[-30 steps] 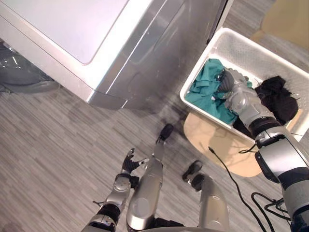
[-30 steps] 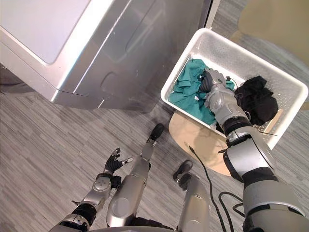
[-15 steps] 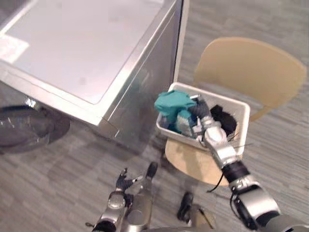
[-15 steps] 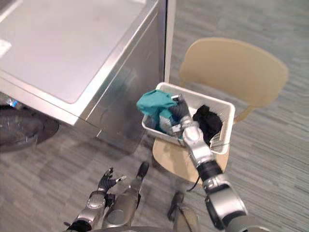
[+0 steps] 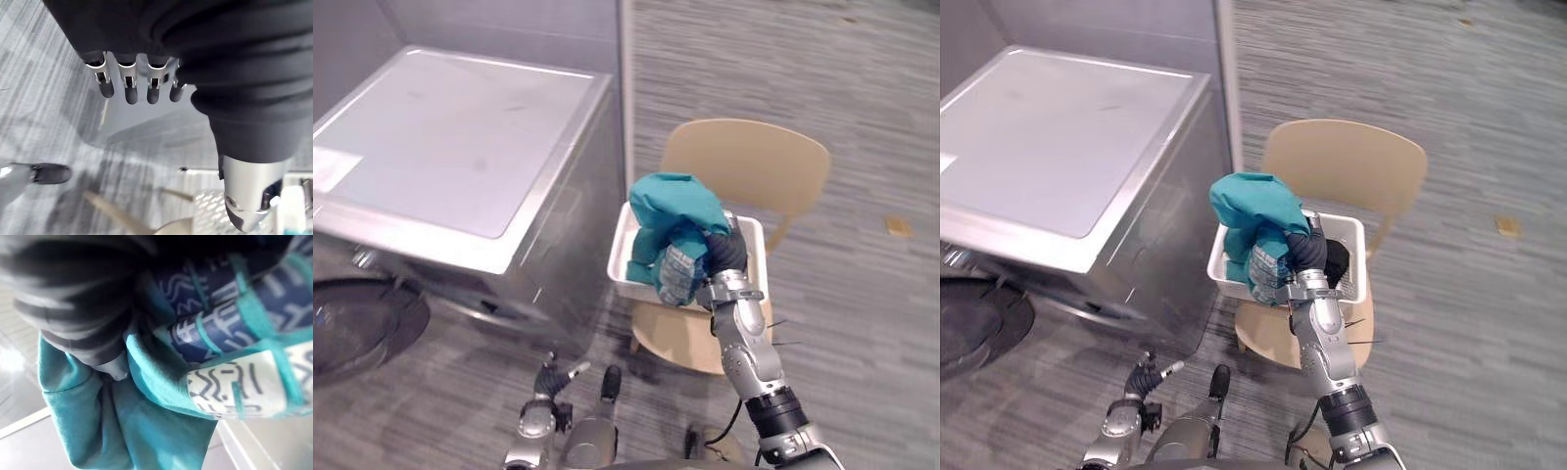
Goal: Pick up the laundry basket with both hands and put the clothes into the washing machine.
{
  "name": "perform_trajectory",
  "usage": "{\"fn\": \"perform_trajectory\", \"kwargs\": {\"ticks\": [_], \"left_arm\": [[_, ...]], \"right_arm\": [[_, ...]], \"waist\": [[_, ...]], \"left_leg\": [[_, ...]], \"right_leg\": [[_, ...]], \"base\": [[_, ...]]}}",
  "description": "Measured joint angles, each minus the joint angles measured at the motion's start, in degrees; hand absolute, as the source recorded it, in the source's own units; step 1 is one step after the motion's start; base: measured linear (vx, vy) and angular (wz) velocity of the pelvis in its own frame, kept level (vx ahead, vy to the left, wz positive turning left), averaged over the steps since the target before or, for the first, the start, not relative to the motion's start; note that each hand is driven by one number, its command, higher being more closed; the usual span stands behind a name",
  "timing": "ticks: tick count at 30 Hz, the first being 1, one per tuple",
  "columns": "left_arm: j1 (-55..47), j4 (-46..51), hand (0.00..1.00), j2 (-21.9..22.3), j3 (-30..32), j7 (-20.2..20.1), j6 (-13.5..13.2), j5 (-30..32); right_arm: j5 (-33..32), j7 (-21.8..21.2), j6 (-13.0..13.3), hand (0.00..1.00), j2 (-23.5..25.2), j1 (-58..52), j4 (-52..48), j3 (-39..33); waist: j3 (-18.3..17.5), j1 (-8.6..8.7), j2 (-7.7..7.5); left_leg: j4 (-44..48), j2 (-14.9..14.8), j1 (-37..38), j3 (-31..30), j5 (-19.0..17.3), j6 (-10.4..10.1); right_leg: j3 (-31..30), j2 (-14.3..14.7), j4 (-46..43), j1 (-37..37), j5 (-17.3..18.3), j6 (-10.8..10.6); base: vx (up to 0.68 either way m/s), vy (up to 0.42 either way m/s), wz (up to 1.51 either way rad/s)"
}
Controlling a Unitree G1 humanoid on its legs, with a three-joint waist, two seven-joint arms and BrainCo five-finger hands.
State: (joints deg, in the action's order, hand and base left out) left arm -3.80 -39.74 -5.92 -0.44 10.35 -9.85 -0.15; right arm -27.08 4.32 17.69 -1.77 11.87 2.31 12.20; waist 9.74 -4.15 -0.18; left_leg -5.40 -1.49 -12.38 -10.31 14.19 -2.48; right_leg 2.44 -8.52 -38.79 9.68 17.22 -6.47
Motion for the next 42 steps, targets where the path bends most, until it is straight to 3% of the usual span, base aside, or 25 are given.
{"fn": "perform_trajectory", "kwargs": {"ticks": [1, 3, 4, 5, 6, 7, 8, 11, 13, 14, 16, 17, 19, 25, 33, 34, 40, 41, 42], "left_arm": [[-1.24, 6.48, 0.00, 0.08, 0.17, 1.07, -0.64, -0.51], [-3.30, 13.25, 0.00, 0.79, -0.01, 1.59, -1.57, -2.09], [-6.07, 17.94, 0.00, 2.73, -1.29, 2.36, -2.16, -2.97], [-7.44, 20.24, 0.00, 3.48, -2.41, 2.32, -2.15, -3.54], [-9.51, 24.22, 0.00, 4.01, -4.58, 2.17, -2.15, -4.19], [-9.83, 26.87, 0.00, 4.07, -6.75, 1.83, -2.27, -4.39], [-9.63, 28.60, 0.00, 4.30, -7.03, 1.24, -2.54, -4.40], [-9.31, 33.92, 0.00, 3.05, -8.07, 0.66, -3.69, -4.10], [-7.58, 38.26, 0.00, 1.86, -7.93, 0.75, -6.48, -3.56], [-5.80, 39.70, 0.00, 0.98, -7.96, 1.02, -7.93, -2.37], [-2.98, 39.88, 0.00, 0.48, -8.63, 1.45, -8.54, 0.01], [-1.24, 39.87, 0.00, -0.01, -9.79, 2.17, -8.56, 1.65], [2.19, 39.87, 0.00, -1.93, -11.41, 2.56, -8.56, 3.78], [9.95, 39.87, 0.00, -4.51, -13.77, 5.15, -7.84, 11.51], [15.82, 34.84, 0.00, -4.32, -21.40, 6.15, -6.64, 12.70], [16.48, 33.56, 1.00, -4.26, -21.96, 6.19, -6.30, 12.71], [20.34, 28.60, 1.00, -4.39, -23.63, 6.85, -4.47, 13.96], [21.01, 27.90, 1.00, -4.39, -23.87, 7.26, -4.47, 14.32], [21.18, 27.85, 1.00, -4.41, -23.87, 7.38, -4.45, 14.35]], "right_arm": [[2.12, 1.32, 0.41, 1.00, 0.35, 0.81, -0.67, 0.07], [4.06, 2.73, 0.46, 1.00, 0.45, 1.85, -1.19, 0.61], [5.82, 3.42, 0.68, 1.00, 0.07, 1.99, -2.67, 1.03], [6.13, 3.77, 0.86, 1.00, -0.50, 1.69, -2.83, 1.25], [7.33, 4.83, 0.81, 1.00, -1.55, 1.41, -2.68, 1.34], [8.73, 5.63, 0.67, 1.00, -2.62, 1.61, -2.42, 0.81], [9.97, 5.55, 0.62, 1.00, -3.58, 2.75, -1.28, 0.66], [11.04, 5.42, -0.14, 1.00, -4.57, 3.73, -0.97, 0.52], [11.68, 5.28, -0.23, 1.00, -5.98, 4.91, -0.83, 1.50], [11.92, 5.18, -0.31, 1.00, -5.97, 6.75, -0.05, 1.99], [11.94, 4.29, -0.31, 1.00, -5.97, 8.51, 0.43, 2.40], [11.96, 3.94, -0.29, 1.00, -5.62, 9.16, 0.41, 2.39], [11.96, 3.02, -0.26, 1.00, -4.88, 10.24, 0.17, 2.34], [9.09, 0.39, -0.39, 1.00, -1.73, 13.93, 0.41, 7.79], [4.46, -1.17, -0.84, 1.00, 0.23, 16.07, 0.82, 13.44], [3.81, -1.16, -0.98, 1.00, 0.23, 16.08, 0.82, 13.81], [0.58, -1.10, -2.05, 1.00, 0.25, 16.07, 0.86, 17.41], [0.10, -1.06, -2.04, 0.00, 0.22, 16.07, 0.86, 17.33], [-0.69, -1.03, -2.04, 0.00, 0.22, 16.07, 0.86, 17.37]], "waist": [[-0.03, -0.81, -0.79], [-0.06, -4.29, -0.73], [-0.15, -5.06, 1.34], [-0.41, -4.34, 2.81], [-0.57, -3.74, 4.50], [-0.27, -3.51, 4.54], [0.20, -3.32, 3.76], [0.11, -2.43, 3.37], [-0.62, -1.61, 4.32], [-0.61, -1.31, 4.33], [-0.85, -1.01, 4.69], [-1.97, -0.26, 4.50], [-3.77, 0.19, 3.52], [-4.23, 0.15, 3.13], [-5.74, 0.22, 2.56], [-5.74, 0.24, 2.56], [-6.33, 0.14, 2.40], [-6.39, 0.18, 2.43], [-6.39, 0.20, 2.43]], "left_leg": [[2.02, 0.86, -2.57, -2.15, 0.27, -0.31], [2.81, -0.13, -4.59, -2.01, 0.20, -0.33], [4.39, -0.94, -7.86, -3.82, 0.28, -0.23], [4.42, -1.73, -8.98, -5.41, 0.21, 0.06], [2.89, -2.59, -9.64, -5.68, -2.21, 2.17], [1.66, -3.59, -10.30, -1.77, -9.65, 3.87], [3.88, -3.28, -11.02, 3.54, -9.80, 2.24], [16.28, -1.83, -9.31, 12.76, -9.38, 2.12], [22.29, -2.88, -5.32, 15.48, -15.77, 1.85], [21.62, -3.62, -2.92, 16.10, -17.14, 0.81], [16.96, -3.90, 0.22, 17.02, -16.79, 0.30], [11.32, -3.42, 2.50, 16.44, -15.27, -1.39], [4.71, -2.17, 3.62, 14.78, -10.98, -0.52], [1.19, 0.22, 8.04, 13.83, -8.75, 0.36], [0.01, -0.39, 8.78, 13.61, -7.12, -0.01], [0.00, -0.79, 8.78, 13.54, -7.00, 0.02], [-0.44, -2.92, 8.29, 13.33, -6.38, -0.76], [-0.45, -3.24, 8.21, 13.35, -6.32, -0.85], [-0.45, -3.46, 8.21, 13.38, -6.25, -0.98]], "right_leg": [[-1.65, 0.78, 1.88, -1.09, 3.30, -0.85], [-0.60, 1.85, 6.12, -1.66, 6.78, 0.97], [2.18, 3.55, 7.57, -1.10, 8.53, 2.39], [3.56, 4.91, 7.52, -0.42, 8.42, 2.68], [5.98, 6.18, 7.97, -0.26, 7.54, 4.15], [8.36, 5.63, 11.23, -0.66, 5.15, 5.77], [9.79, 4.53, 13.27, -0.68, 3.51, 6.54], [12.19, 2.16, 17.16, -1.40, 0.25, 6.86], [14.30, 1.74, 18.68, -1.49, -1.10, 6.98], [15.12, 1.62, 19.35, -1.67, -1.93, 6.81], [16.73, 1.95, 21.27, -3.56, -3.06, 6.22], [18.51, 2.11, 23.30, -4.91, -3.94, 5.45], [20.61, 1.87, 25.85, -5.15, -5.57, 4.80], [21.29, 0.58, 29.25, -9.96, -7.28, 2.60], [20.85, 1.74, 31.29, -10.91, -9.21, 3.32], [20.75, 2.16, 31.37, -10.91, -9.43, 3.61], [20.10, 4.42, 31.87, -10.24, -10.45, 4.90], [20.08, 4.73, 31.99, -10.20, -10.57, 5.00], [19.99, 4.93, 31.99, -10.14, -10.63, 5.10]], "base": [[-0.09, -0.295, 1.13], [-0.19, -0.343, 0.30], [-0.20, -0.289, 0.25], [-0.25, -0.306, 0.71], [-0.19, -0.186, 1.00], [-0.24, -0.161, 0.99], [-0.17, -0.113, 0.81], [-0.14, -0.100, 0.65], [-0.14, -0.019, 0.48], [-0.09, 0.029, 0.51], [-0.07, 0.061, 0.44], [-0.05, 0.079, 0.58], [-0.01, 0.090, 0.57], [0.00, 0.080, 0.17], [-0.03, 0.004, -0.02], [-0.08, -0.015, -0.06], [-0.10, -0.042, -0.07], [-0.08, -0.054, -0.06], [-0.05, -0.043, -0.05]]}}
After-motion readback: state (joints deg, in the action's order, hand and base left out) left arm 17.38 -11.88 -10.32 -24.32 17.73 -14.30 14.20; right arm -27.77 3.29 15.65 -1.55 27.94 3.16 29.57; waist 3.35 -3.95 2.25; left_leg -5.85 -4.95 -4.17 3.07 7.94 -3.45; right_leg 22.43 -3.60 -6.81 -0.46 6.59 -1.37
